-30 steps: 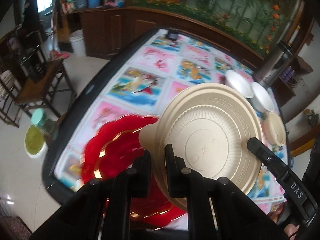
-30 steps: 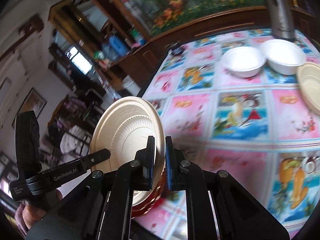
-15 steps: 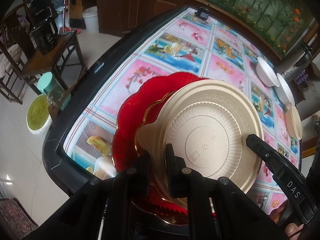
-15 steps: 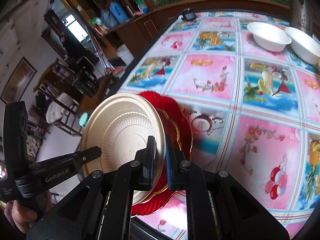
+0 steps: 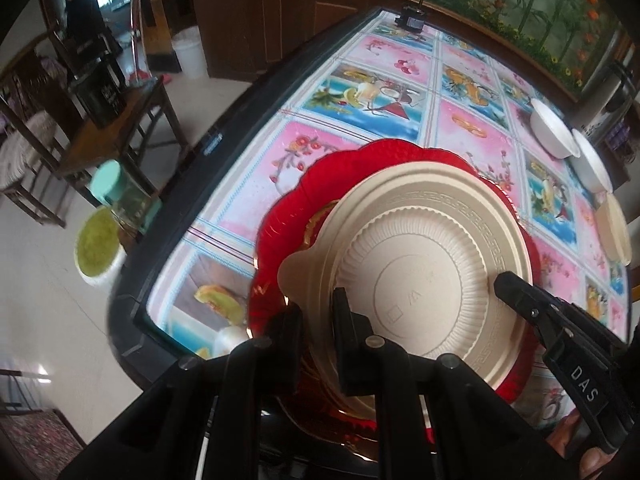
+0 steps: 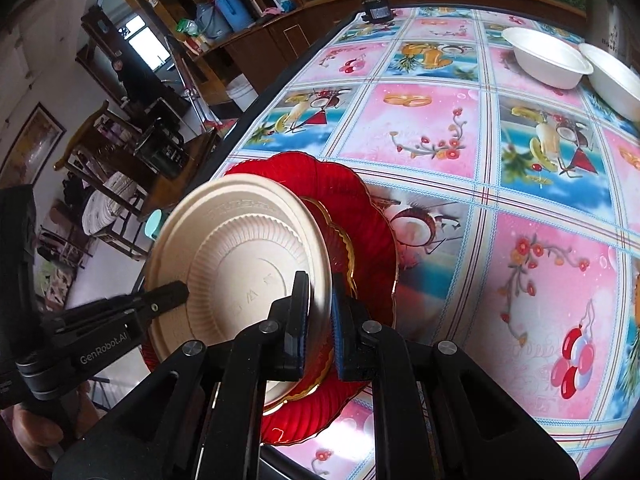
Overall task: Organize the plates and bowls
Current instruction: 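Lower the beige bowl onto the red plates and open the left gripper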
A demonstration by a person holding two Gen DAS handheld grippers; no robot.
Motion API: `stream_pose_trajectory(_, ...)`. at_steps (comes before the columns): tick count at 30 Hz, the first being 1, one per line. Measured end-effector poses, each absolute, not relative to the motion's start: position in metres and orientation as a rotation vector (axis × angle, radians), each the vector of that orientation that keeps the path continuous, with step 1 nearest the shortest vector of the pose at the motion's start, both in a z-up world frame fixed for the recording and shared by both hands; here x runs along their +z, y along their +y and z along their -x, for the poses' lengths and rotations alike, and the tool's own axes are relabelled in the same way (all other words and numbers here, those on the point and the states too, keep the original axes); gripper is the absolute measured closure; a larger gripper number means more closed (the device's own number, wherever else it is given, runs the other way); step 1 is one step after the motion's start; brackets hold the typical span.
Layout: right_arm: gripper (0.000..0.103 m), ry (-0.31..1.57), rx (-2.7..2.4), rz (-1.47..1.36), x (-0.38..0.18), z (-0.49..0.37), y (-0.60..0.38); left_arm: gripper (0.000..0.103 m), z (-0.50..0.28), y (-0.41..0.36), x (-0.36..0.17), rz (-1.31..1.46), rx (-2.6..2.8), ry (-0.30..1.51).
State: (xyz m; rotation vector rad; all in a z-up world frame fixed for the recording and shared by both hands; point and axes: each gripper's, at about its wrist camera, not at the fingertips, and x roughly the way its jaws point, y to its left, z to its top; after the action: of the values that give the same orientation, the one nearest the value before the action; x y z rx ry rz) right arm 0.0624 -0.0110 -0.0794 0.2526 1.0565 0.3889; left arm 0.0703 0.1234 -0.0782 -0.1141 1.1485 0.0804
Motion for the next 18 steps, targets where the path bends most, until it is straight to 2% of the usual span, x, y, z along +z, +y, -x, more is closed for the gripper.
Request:
stream_pose_trajectory(2, 0.092, 1.048, 0.382, -0.233, -0.080, -0.061, -0.009, 0.086, -0.071, 0.124, -0.077, 0.097, 0.087, 1.143)
stream_pose_trajectory(4, 0.092, 1.040, 0.371, -0.200, -0.079, -0.060, -0.007, 0.074, -0.070, 0.124, -0.075, 0.074, 0.112, 1.133)
stream_pose_trajectory(7, 0.091, 1.034, 0.369, -0.198, -0.078, -0.060, -0.009, 0.070, -0.071, 0.124, -0.073, 0.063, 0.118, 1.118)
stream_pose_trajectory(12, 0.091, 0.998, 0.361, -0.207, -0.069, -0.059, -0.018, 0.068, -0.068, 0.120, -0.068, 0.019, 0.139, 1.095)
stream_pose_trajectory(15, 0.088, 0.983, 0.368, -0.228, -0.066, -0.059, -0.024, 0.051, -0.069, 0.114, -0.064, -0.068, 0.211, 1.076)
stream_pose_trajectory(18, 0.088, 0.968, 0.374, -0.249, -0.064, -0.058, -0.028, 0.050, -0.066, 0.115, -0.056, -0.096, 0.249, 1.031)
